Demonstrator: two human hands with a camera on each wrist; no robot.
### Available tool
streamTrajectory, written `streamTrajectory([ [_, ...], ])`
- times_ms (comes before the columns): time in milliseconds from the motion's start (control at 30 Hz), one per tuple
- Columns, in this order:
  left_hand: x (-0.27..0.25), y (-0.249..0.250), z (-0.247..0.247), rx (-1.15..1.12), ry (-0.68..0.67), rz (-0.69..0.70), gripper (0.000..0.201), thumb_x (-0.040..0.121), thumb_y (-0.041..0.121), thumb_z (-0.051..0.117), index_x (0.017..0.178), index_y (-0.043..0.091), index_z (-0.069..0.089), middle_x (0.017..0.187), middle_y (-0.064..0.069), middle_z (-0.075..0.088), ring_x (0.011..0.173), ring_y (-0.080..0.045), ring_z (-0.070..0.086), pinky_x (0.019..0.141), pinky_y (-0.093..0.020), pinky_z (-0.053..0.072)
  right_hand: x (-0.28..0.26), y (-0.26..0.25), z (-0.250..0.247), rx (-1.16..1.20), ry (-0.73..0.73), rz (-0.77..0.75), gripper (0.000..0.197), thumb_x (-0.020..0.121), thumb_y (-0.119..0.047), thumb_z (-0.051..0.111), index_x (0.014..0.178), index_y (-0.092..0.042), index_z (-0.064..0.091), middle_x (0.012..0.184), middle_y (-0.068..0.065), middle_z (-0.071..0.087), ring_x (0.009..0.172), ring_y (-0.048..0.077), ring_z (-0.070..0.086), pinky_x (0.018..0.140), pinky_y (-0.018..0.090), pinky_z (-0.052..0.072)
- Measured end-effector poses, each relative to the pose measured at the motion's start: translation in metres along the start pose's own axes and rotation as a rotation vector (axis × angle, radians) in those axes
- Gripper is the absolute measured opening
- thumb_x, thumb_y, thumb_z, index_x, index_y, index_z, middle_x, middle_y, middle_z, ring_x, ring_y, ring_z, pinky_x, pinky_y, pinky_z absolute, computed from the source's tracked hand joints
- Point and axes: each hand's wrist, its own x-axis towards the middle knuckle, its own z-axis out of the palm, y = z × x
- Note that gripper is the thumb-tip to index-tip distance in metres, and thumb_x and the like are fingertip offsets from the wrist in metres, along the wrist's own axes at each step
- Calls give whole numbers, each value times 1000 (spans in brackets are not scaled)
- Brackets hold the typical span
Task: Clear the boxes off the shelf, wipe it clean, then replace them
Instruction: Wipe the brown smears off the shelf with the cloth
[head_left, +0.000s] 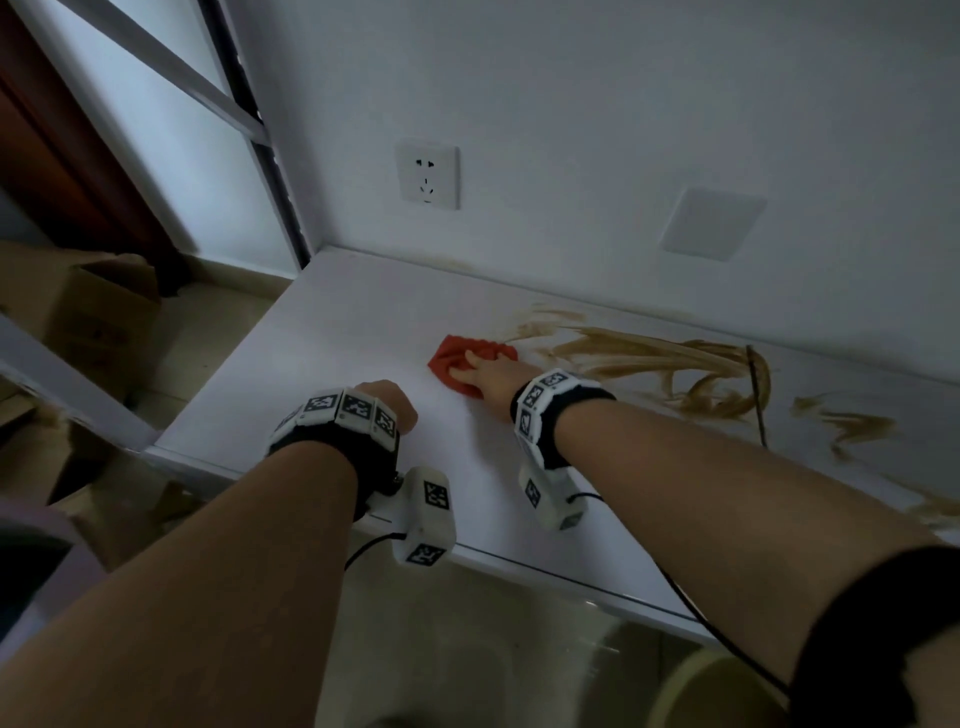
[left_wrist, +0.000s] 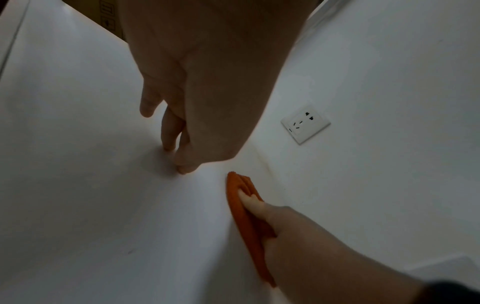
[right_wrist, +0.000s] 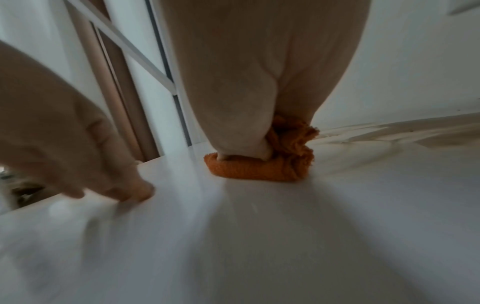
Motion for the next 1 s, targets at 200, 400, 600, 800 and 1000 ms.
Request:
streamTrajectory([
  [200,2,1,0,-2,24,4,33,98,14,40,119,-4,58,129,-17,56,120,-30,54,96,-31,43,16,33,-2,97,6,126,69,98,-18,41,151,-18,-3,158,11,-8,145,36,4,116,39,11],
  [400,2,1,1,23,-9,20,33,99,14,36,115,1,61,133,-13,54,123,-27,52,95,-30,42,-13,71,23,94,54,209,66,97,-11,39,151,-21,2,158,11,-4,145,33,8,117,40,11],
  [600,-1,4,5,119,26,47,32,98,18,41,120,5,60,131,-10,55,120,-24,55,99,-28,44,-36,43,33,236,158,79,39,101,-32,35,130,-14,53,141,5,46,129,27,41,105,30,25],
  [800,-2,10,7,228,61,53,33,99,12,39,126,2,56,133,-10,54,123,-23,53,99,-26,43,-19,18,28,300,201,-31,36,94,-13,44,130,-16,46,129,10,50,112,25,49,89,27,34],
  [1000,4,20,9,267,52,32,30,95,16,43,114,4,63,122,-9,61,113,-24,60,92,-28,48,-6,23,27,308,178,-42,41,95,-10,41,135,-22,40,127,11,47,109,26,49,87,29,35],
])
